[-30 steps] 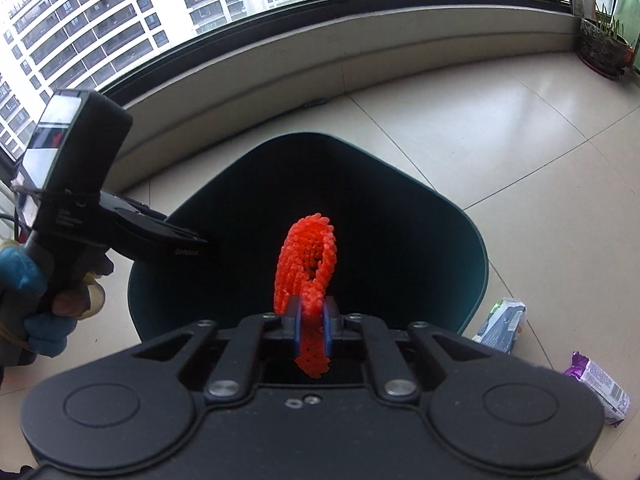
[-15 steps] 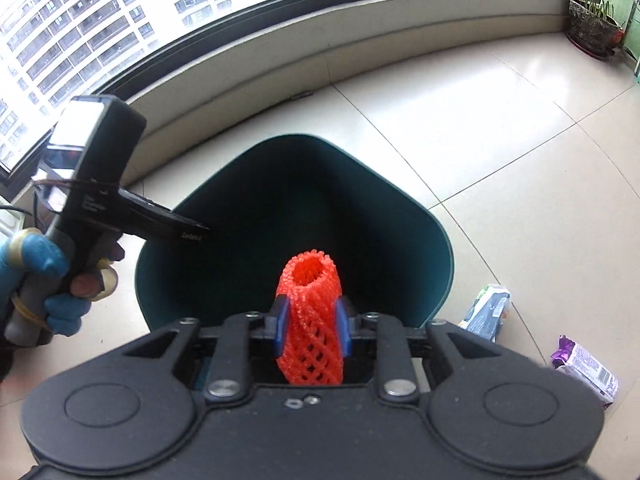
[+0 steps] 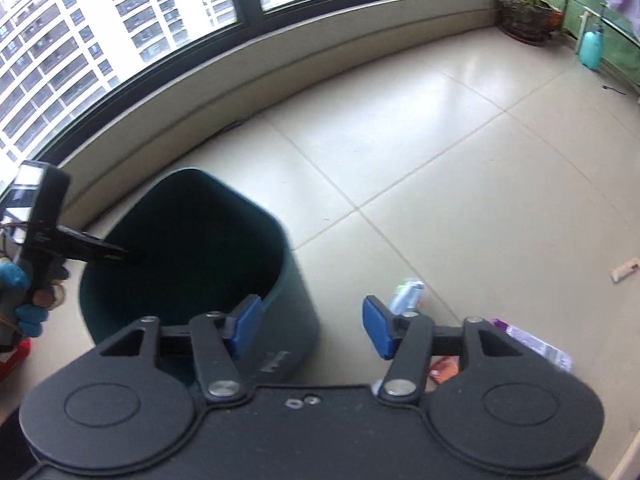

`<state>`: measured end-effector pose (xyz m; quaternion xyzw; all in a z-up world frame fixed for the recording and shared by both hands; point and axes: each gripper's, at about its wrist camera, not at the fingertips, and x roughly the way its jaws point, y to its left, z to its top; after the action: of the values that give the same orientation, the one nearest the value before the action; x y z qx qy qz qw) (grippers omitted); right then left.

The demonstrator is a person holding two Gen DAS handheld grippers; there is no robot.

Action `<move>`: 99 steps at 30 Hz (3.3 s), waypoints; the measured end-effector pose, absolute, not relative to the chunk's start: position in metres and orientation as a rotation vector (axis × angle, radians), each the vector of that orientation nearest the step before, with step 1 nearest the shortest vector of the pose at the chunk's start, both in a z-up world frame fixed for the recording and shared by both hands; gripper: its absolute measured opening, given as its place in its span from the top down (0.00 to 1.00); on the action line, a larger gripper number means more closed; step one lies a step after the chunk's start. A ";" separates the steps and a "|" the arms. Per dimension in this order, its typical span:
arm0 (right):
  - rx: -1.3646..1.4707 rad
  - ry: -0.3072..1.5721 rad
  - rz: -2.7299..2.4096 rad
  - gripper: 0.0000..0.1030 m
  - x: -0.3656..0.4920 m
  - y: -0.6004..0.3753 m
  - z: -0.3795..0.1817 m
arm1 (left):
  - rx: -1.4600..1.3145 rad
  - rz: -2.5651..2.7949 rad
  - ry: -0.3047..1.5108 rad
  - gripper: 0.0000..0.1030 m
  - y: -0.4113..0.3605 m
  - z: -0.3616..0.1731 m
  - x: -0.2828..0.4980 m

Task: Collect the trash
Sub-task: 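Lower the right gripper to the red plastic bag and close it, then carry the red bag over the bin and open the right gripper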

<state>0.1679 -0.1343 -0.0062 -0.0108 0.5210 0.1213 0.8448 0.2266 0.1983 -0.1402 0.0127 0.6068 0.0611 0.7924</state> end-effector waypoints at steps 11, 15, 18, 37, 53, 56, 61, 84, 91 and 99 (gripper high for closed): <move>-0.036 1.346 0.003 0.39 0.114 -0.229 -0.191 | 0.103 0.161 1.288 0.81 0.178 -0.137 0.223; 0.007 1.414 0.008 0.39 0.109 -0.226 -0.235 | 0.125 0.172 1.286 0.80 0.169 -0.139 0.223; 0.022 1.451 -0.002 0.39 0.103 -0.229 -0.257 | 0.131 0.176 1.286 0.80 0.166 -0.140 0.223; -0.007 1.402 0.011 0.98 0.088 -0.229 -0.211 | 0.127 0.184 1.289 0.79 0.161 -0.138 0.228; 0.045 1.106 0.262 0.98 0.114 -0.160 -0.002 | 0.107 0.184 1.319 0.80 0.170 -0.144 0.228; 0.058 1.057 0.345 0.98 0.127 -0.138 0.020 | 0.090 0.188 1.328 0.81 0.173 -0.142 0.232; 0.055 1.016 0.478 0.98 0.156 -0.091 0.032 | 0.069 0.184 1.345 0.82 0.180 -0.140 0.235; -0.287 1.229 0.731 0.97 0.210 0.061 -0.102 | -0.025 0.155 1.359 0.86 0.213 -0.120 0.261; -0.242 1.278 0.739 0.82 0.213 0.056 -0.114 | -0.027 0.155 1.357 0.86 0.205 -0.121 0.245; -0.123 1.195 0.724 0.75 0.194 0.014 -0.078 | -0.015 0.156 1.354 0.86 0.204 -0.125 0.242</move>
<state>0.1938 0.0137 -0.0784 -0.0564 0.5497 0.3332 0.7640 0.2421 0.2037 -0.1249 -0.0069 0.6259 0.0720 0.7765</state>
